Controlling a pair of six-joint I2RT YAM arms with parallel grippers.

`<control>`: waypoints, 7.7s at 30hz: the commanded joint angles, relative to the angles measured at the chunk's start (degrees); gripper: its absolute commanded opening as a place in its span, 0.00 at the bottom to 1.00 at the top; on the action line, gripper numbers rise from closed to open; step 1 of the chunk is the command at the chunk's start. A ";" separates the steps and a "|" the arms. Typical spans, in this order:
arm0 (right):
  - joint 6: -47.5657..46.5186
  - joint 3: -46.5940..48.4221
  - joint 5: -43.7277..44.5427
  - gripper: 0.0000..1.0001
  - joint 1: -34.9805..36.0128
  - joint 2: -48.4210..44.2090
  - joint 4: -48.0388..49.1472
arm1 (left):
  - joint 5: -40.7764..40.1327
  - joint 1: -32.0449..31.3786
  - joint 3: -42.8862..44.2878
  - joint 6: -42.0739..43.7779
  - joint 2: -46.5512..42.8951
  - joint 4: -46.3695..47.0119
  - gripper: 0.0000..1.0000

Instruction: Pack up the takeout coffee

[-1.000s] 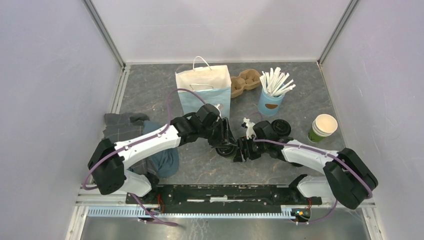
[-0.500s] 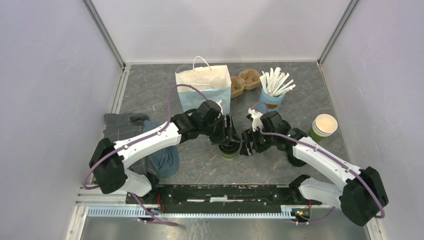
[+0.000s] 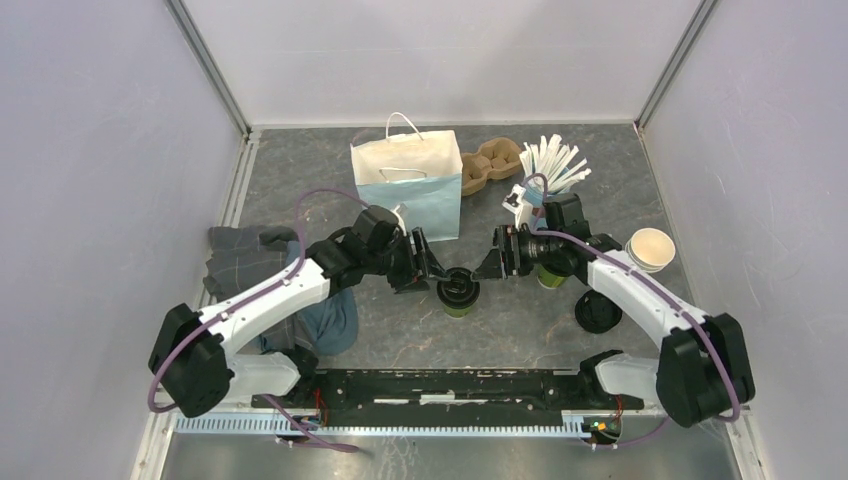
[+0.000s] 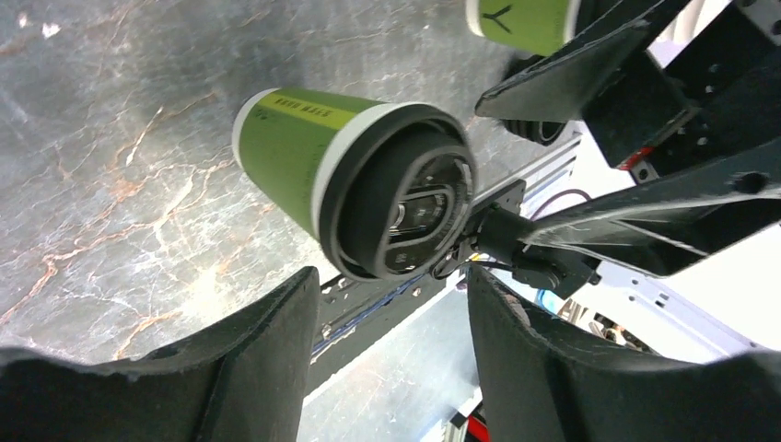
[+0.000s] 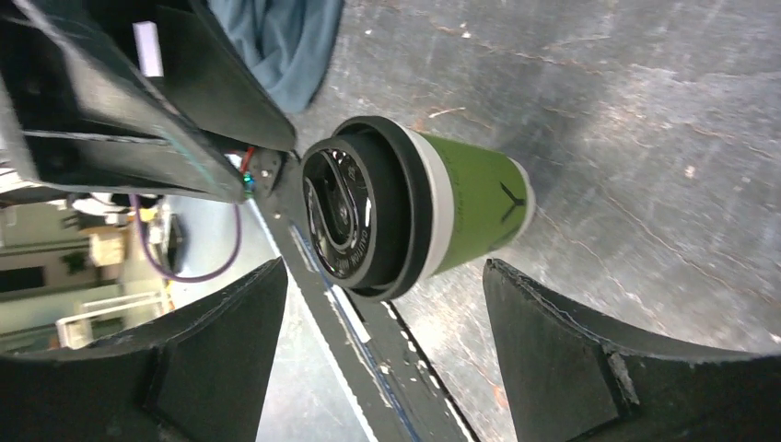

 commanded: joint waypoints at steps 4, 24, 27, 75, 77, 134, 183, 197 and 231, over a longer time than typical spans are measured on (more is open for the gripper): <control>7.47 -2.43 -10.29 0.80 -0.57 5.89 17.29 | 5.03 1.23 -1.50 -2.20 2.40 5.23 0.62; 0.58 -21.26 8.00 0.55 -0.63 12.20 21.34 | 0.64 1.32 -14.02 1.63 6.55 4.72 0.42; -0.38 -14.59 4.07 0.60 -0.61 10.61 15.31 | 2.33 1.20 -12.31 2.10 6.41 5.15 0.41; 0.08 -5.04 3.82 0.80 3.17 12.66 10.85 | 6.94 0.36 -6.10 5.36 1.95 12.36 0.70; -0.75 -1.92 4.43 0.84 2.79 11.85 7.22 | 7.50 0.36 -5.05 5.61 2.35 11.99 0.72; -0.89 -20.49 15.13 0.71 1.60 13.19 13.00 | -4.99 1.72 -17.37 6.04 14.67 3.41 0.28; 10.30 -9.71 -2.46 0.65 1.57 0.64 10.92 | 1.41 -4.89 -4.19 3.06 -0.53 9.29 0.66; 18.92 -11.65 5.16 0.83 5.86 -3.60 17.10 | -1.23 -6.18 -0.31 5.84 4.26 1.35 0.58; 7.67 -29.48 6.80 0.50 -0.69 1.73 22.30 | -5.46 -8.47 -13.97 5.54 3.18 2.07 0.35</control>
